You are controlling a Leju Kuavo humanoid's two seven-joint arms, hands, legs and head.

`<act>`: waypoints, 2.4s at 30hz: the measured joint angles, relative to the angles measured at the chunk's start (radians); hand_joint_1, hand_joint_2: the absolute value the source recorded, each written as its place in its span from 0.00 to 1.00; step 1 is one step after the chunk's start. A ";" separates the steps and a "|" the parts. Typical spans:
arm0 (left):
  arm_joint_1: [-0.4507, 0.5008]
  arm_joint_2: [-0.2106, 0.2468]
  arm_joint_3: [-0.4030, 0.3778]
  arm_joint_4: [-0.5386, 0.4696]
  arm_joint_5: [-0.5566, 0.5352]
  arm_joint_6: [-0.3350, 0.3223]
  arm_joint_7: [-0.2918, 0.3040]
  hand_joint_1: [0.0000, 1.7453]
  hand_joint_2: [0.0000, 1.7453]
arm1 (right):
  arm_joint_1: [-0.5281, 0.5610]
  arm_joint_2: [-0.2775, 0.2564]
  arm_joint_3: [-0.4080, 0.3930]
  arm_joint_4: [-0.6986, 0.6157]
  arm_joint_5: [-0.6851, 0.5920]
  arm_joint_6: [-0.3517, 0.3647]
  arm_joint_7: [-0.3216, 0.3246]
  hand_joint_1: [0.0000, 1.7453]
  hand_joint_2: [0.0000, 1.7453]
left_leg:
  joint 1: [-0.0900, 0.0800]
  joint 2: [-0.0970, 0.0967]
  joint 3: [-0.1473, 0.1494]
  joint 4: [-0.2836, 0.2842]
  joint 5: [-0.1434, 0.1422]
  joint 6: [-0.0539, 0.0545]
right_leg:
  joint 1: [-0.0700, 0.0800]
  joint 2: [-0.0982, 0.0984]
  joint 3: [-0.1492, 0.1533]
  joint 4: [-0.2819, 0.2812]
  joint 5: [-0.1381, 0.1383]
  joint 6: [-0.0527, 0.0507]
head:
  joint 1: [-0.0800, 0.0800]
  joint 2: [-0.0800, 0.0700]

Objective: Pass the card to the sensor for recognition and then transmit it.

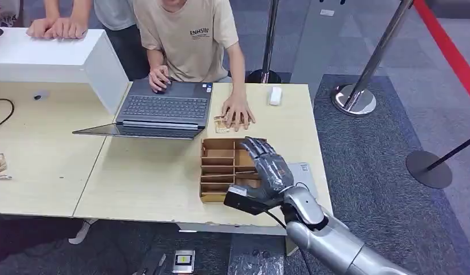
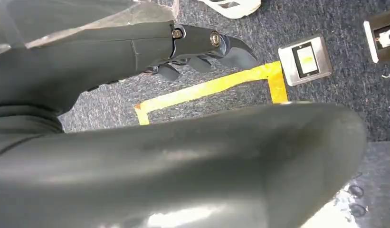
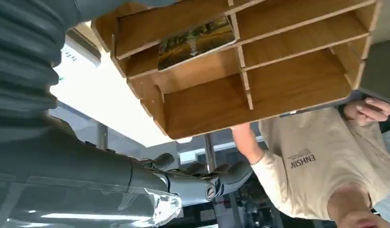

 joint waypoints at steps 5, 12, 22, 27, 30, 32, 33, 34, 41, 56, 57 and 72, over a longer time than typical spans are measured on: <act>0.000 0.000 0.000 0.000 0.000 0.000 0.000 0.00 0.00 | 0.001 0.000 0.000 0.016 -0.002 -0.009 -0.003 0.75 1.00 | 0.000 0.000 0.000 0.000 0.000 0.000 | 0.000 0.000 0.000 0.000 0.000 0.000 | 0.000 0.000; -0.001 0.000 0.000 0.000 0.000 0.000 0.000 0.00 0.00 | 0.001 0.003 0.000 0.038 -0.002 -0.011 -0.004 0.78 1.00 | 0.000 0.000 0.000 0.000 0.000 0.000 | 0.000 0.000 0.000 0.000 0.000 0.000 | 0.000 0.000; -0.002 0.000 0.000 0.000 0.001 0.000 0.000 0.00 0.00 | 0.001 0.007 0.000 0.056 -0.003 -0.014 -0.009 0.60 1.00 | 0.000 0.000 0.000 0.000 0.000 0.000 | 0.000 0.000 0.000 0.000 0.000 0.000 | 0.000 0.000; -0.002 0.000 0.000 0.000 0.000 0.000 0.000 0.00 0.00 | 0.002 0.007 0.000 0.062 -0.009 -0.014 -0.009 0.77 1.00 | 0.000 0.000 0.000 0.000 0.000 0.000 | 0.000 0.000 0.000 0.000 0.000 0.000 | 0.000 0.000; -0.003 0.000 0.000 0.000 0.001 0.000 0.000 0.00 0.00 | 0.003 0.007 0.000 0.066 -0.011 -0.014 -0.009 0.83 1.00 | 0.000 0.000 0.000 0.000 0.000 0.000 | 0.000 0.000 0.000 0.000 0.000 0.000 | 0.000 0.000; -0.003 0.000 0.000 0.000 0.001 0.000 0.000 0.00 0.00 | 0.003 0.007 0.000 0.067 -0.012 -0.014 -0.009 0.83 1.00 | 0.000 0.000 0.000 0.000 0.000 0.000 | 0.000 0.000 0.000 0.000 0.000 0.000 | 0.000 0.000; -0.003 0.000 0.000 0.000 0.001 0.000 0.000 0.00 0.00 | 0.003 0.007 0.000 0.068 -0.013 -0.014 -0.010 0.88 1.00 | 0.000 0.000 0.000 0.000 0.000 0.000 | 0.000 0.000 0.000 0.000 0.000 0.000 | 0.000 0.000; -0.003 0.000 0.000 0.000 0.002 0.000 0.000 0.00 0.00 | 0.002 0.007 0.000 0.068 -0.014 -0.014 -0.010 0.88 1.00 | 0.000 0.000 0.000 0.000 0.000 0.000 | 0.000 0.000 0.000 0.000 0.000 0.000 | 0.000 0.000; -0.003 -0.001 0.000 0.000 0.003 0.000 0.000 0.00 0.00 | 0.002 0.008 0.000 0.072 -0.026 -0.031 -0.024 1.00 1.00 | 0.000 0.000 0.000 0.000 0.000 0.000 | 0.000 0.000 0.000 0.000 0.000 0.000 | 0.000 0.000; -0.002 -0.014 0.000 0.000 -0.023 0.016 0.004 0.00 0.00 | -0.054 0.043 -0.138 -0.089 -0.802 0.036 -0.251 1.00 1.00 | 0.000 0.000 0.000 0.000 0.001 0.000 | 0.000 0.000 0.000 0.000 0.001 0.001 | 0.000 0.000; -0.003 -0.014 0.000 0.000 -0.025 0.016 0.004 0.00 0.00 | -0.072 0.048 -0.152 -0.107 -0.845 0.055 -0.252 1.00 1.00 | 0.000 0.000 0.000 0.000 0.001 0.000 | 0.000 0.000 0.000 0.001 0.001 0.000 | 0.000 0.000; -0.021 -0.033 0.000 0.000 -0.049 0.015 0.006 0.00 0.00 | -0.378 0.100 -0.201 0.054 -0.886 0.116 -0.227 1.00 1.00 | 0.000 0.000 -0.001 0.000 0.002 0.000 | 0.000 0.000 0.000 0.001 0.002 0.001 | 0.000 0.000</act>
